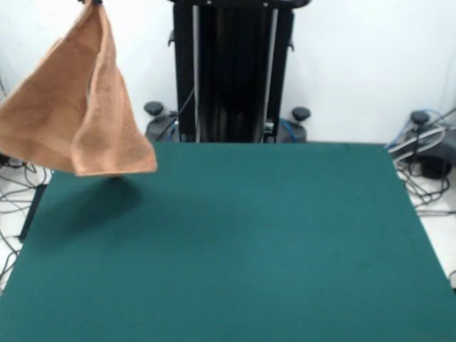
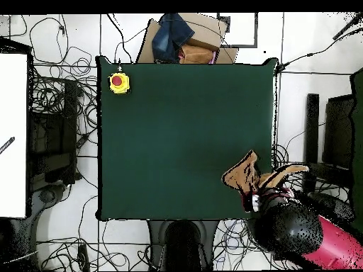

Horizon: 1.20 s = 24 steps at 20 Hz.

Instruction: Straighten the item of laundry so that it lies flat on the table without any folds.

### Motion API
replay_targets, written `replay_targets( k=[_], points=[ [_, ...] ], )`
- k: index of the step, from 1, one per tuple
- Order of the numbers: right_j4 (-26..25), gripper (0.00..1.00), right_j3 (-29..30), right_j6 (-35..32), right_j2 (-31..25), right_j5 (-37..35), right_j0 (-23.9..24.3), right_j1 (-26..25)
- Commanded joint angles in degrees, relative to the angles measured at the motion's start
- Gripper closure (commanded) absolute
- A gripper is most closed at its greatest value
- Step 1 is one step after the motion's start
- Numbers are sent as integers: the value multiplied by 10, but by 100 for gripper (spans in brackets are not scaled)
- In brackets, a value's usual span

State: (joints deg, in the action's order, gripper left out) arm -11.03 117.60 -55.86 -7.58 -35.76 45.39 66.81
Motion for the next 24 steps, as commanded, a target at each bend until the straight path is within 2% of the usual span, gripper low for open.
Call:
replay_targets(
  k=[1,6,9,13,17,19,24],
  points=[
    [-61,100,59,23,-78,59,-25,-41],
    [-79,100,76,-41,-60,134,-66,-76],
    [-92,100,71,-79,-39,184,-100,-119],
    [-94,100,43,-134,15,245,-169,-181],
    [-77,100,23,-156,55,286,-217,-232],
    [-53,100,20,-161,62,287,-233,-252],
    [-10,100,15,-174,86,273,-278,-262]
  ],
)
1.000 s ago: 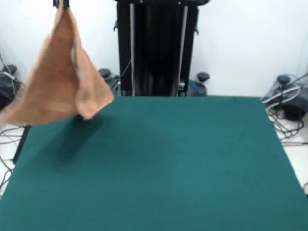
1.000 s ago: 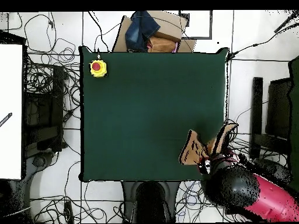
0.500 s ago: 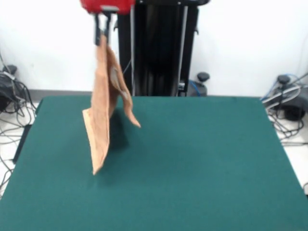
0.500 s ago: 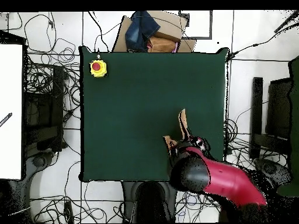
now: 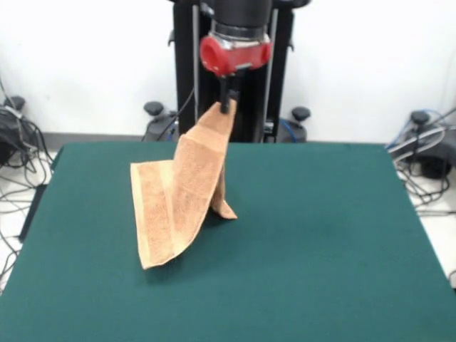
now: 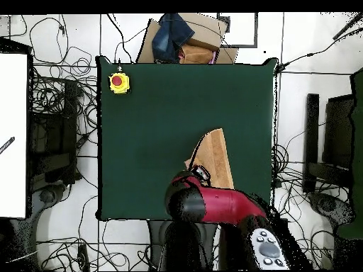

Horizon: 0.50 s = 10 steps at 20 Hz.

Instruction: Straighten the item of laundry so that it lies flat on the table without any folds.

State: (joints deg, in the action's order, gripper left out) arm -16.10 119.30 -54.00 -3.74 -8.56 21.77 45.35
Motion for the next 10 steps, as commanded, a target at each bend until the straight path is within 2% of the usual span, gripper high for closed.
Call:
replay_targets(
  k=[1,6,10],
  points=[
    [46,100,-3,-193,52,5,-48,-50],
    [62,100,-12,-189,66,40,-60,-77],
    [67,100,-6,-182,58,62,-48,-89]
  ],
)
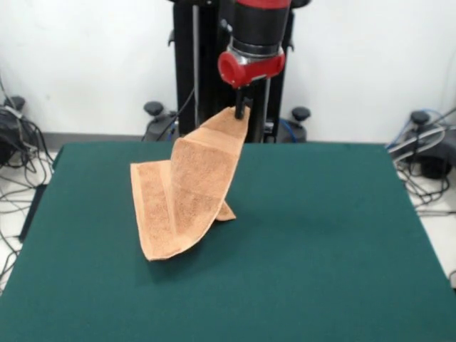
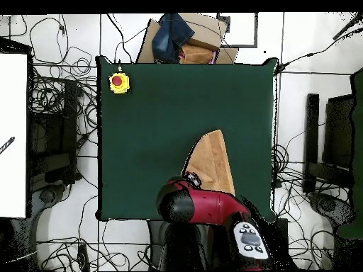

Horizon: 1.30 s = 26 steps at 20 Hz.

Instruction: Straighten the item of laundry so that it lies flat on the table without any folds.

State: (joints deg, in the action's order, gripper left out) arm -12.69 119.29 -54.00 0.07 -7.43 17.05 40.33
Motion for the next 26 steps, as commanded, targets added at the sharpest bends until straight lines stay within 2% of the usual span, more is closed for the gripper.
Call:
replay_targets(
  k=[1,6,9,12,17,19,23,26],
  points=[
    [33,100,-4,-178,18,50,2,-37],
    [40,100,10,-166,5,35,18,-15],
    [52,100,4,-154,-11,-7,32,9],
    [66,100,-20,-141,-6,-57,25,31],
    [85,100,-38,-121,24,-191,-6,108],
    [86,100,-50,-122,33,-221,-13,117],
    [78,100,-50,-128,21,-187,-1,98],
    [74,100,-41,-129,15,-181,10,104]
  ],
)
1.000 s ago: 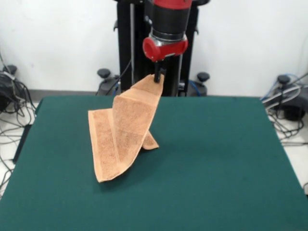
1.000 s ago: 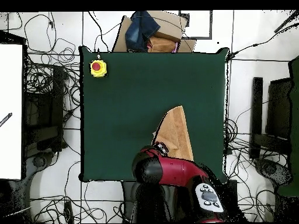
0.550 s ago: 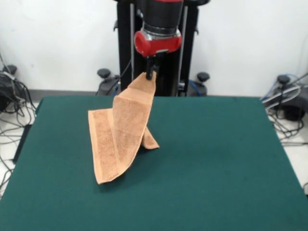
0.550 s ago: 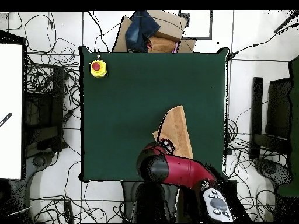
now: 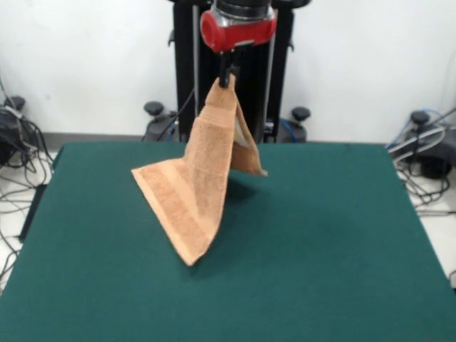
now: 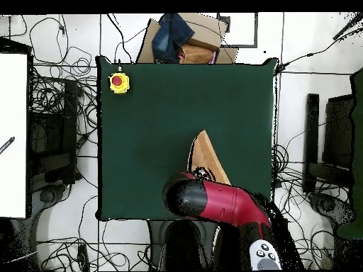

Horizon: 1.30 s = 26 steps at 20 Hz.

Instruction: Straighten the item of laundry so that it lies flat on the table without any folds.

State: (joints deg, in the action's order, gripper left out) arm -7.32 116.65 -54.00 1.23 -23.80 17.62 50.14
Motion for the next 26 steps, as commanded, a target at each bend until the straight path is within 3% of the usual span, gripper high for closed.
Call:
replay_targets(
  k=[1,13,26],
  points=[
    [21,100,-13,-130,1,-16,6,7],
    [5,100,-17,-136,-5,55,22,-43],
    [15,100,13,-150,-2,72,5,-37]
  ],
)
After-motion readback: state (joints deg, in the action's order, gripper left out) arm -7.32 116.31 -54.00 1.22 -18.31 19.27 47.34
